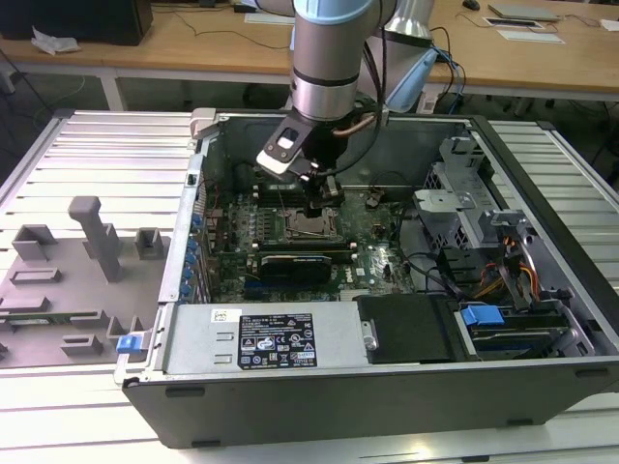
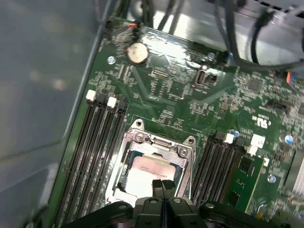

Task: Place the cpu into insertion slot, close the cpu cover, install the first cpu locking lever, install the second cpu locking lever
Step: 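Close the cpu cover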

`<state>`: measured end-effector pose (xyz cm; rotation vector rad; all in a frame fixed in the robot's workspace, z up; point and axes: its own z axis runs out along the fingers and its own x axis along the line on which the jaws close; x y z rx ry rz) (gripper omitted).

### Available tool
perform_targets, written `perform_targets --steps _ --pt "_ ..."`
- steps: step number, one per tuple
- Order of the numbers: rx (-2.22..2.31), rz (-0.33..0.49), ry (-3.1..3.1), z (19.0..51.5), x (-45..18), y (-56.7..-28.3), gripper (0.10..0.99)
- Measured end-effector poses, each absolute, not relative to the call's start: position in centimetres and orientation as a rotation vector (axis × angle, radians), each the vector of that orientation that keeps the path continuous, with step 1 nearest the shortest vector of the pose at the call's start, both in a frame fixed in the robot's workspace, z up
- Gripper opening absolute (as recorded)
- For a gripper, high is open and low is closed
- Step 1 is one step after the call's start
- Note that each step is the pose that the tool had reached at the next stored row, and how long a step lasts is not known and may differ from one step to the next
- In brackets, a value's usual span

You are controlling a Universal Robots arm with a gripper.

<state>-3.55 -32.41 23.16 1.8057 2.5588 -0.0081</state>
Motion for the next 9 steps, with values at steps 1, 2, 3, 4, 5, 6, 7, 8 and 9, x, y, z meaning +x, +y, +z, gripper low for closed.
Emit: perform_targets --steps 1,2,3,4,5,6,7,8,9 --pt "1.786 -0.009 2.571 23.16 -3.55 -32.41 0.106" --pt "1.758 -0.011 2.590 23.16 -3.55 -32.41 0.106" --pt "1.721 -0.014 2.613 23.16 -3.55 -32.41 0.106" --pt "1.686 -0.016 2.635 23.16 -3.56 -32.41 0.106" --pt "1.660 -0.017 2.650 23.16 -3.55 -32.41 0.106" --pt "1.624 -0.019 2.671 23.16 -3.55 -32.41 0.106" --pt "1.595 -0.020 2.687 23.16 -3.55 -32.41 0.106" --pt "1.573 -0.021 2.700 23.16 -3.55 -32.41 0.106" --pt "1.536 -0.021 2.721 23.16 -3.56 -32.41 0.106"
